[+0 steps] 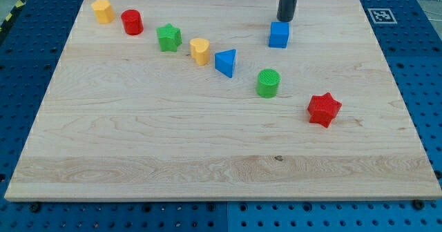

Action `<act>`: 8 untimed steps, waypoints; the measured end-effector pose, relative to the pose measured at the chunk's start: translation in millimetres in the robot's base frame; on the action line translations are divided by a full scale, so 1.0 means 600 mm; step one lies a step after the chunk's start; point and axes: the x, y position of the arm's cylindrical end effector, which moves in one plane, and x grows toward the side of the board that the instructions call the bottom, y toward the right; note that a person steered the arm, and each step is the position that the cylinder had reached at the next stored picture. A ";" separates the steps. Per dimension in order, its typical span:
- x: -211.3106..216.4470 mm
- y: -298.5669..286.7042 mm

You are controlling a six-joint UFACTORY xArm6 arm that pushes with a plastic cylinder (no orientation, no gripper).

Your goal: Put the blue cube close to the red star

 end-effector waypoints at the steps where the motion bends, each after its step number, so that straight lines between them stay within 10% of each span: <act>1: 0.011 -0.040; 8: 0.153 0.082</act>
